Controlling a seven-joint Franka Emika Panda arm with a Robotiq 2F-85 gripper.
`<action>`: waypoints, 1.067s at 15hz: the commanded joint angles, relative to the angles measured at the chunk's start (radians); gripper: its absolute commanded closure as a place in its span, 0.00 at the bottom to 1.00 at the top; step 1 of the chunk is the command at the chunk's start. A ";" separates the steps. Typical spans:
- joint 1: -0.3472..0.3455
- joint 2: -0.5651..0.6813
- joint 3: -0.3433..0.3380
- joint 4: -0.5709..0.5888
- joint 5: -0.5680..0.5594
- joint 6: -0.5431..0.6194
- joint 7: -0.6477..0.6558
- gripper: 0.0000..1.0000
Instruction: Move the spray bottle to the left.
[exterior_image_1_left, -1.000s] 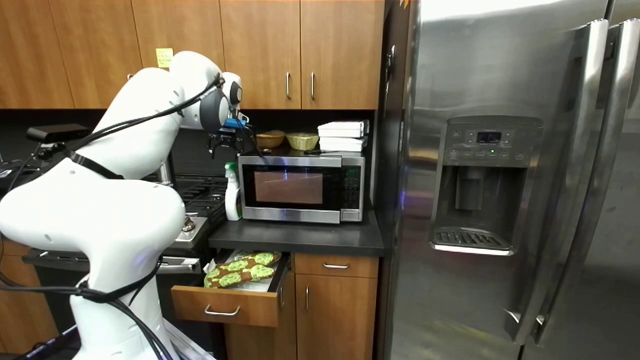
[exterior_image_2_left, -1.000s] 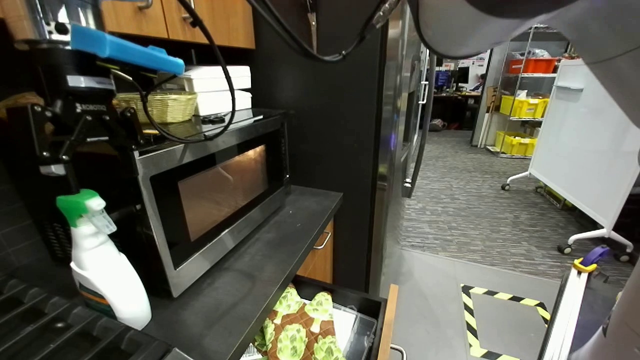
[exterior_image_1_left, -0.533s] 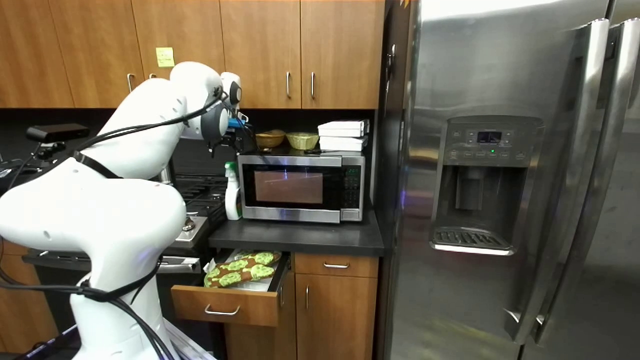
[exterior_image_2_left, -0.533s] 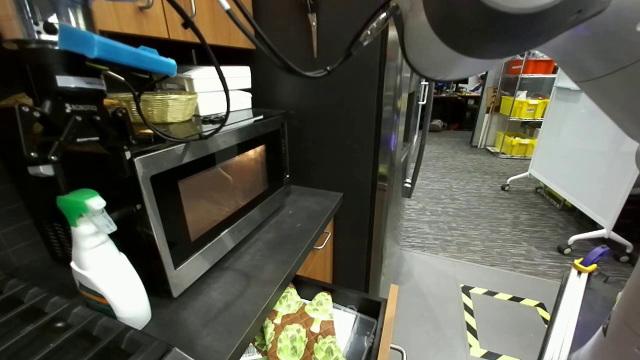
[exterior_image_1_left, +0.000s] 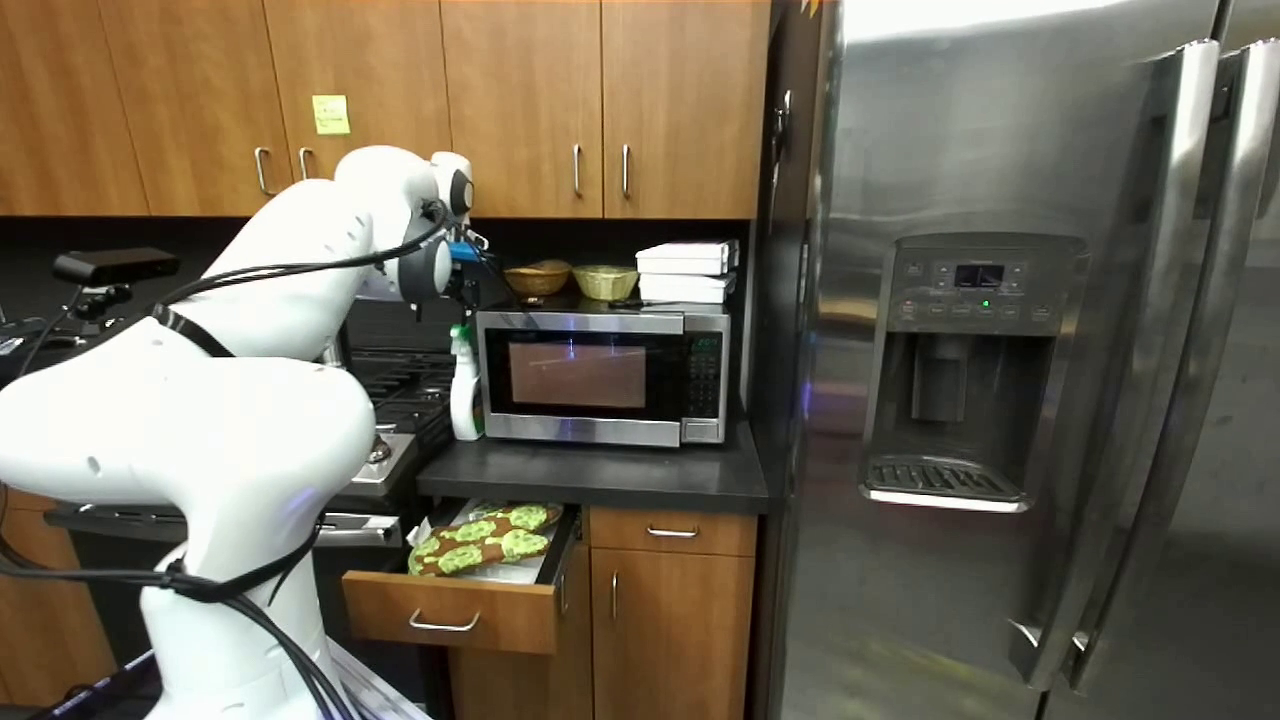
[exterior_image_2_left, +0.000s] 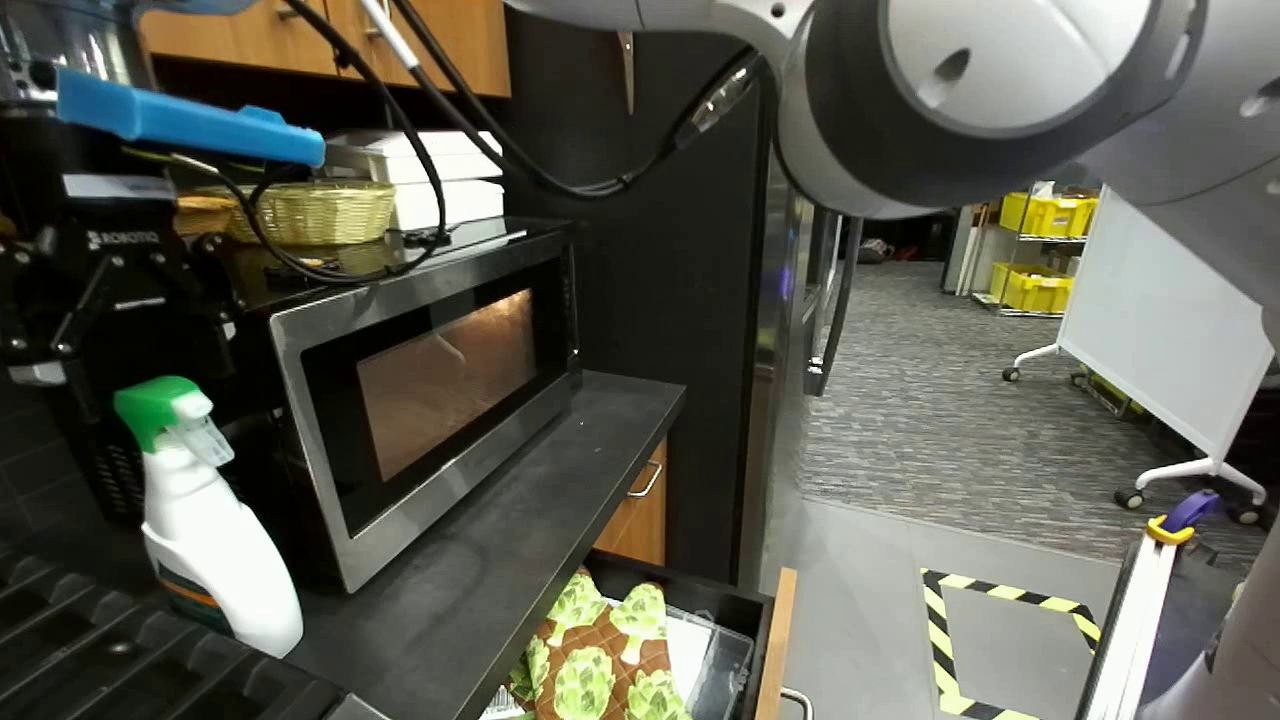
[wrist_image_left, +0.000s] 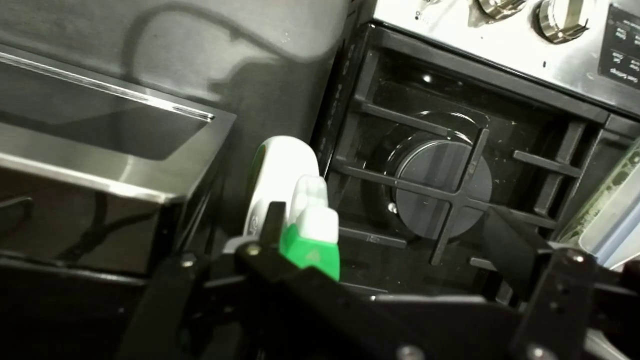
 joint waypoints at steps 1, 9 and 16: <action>0.033 0.072 -0.036 0.128 -0.019 -0.038 0.010 0.00; 0.060 0.140 -0.097 0.230 -0.065 -0.025 -0.014 0.00; 0.057 0.122 -0.104 0.186 -0.053 0.011 -0.009 0.00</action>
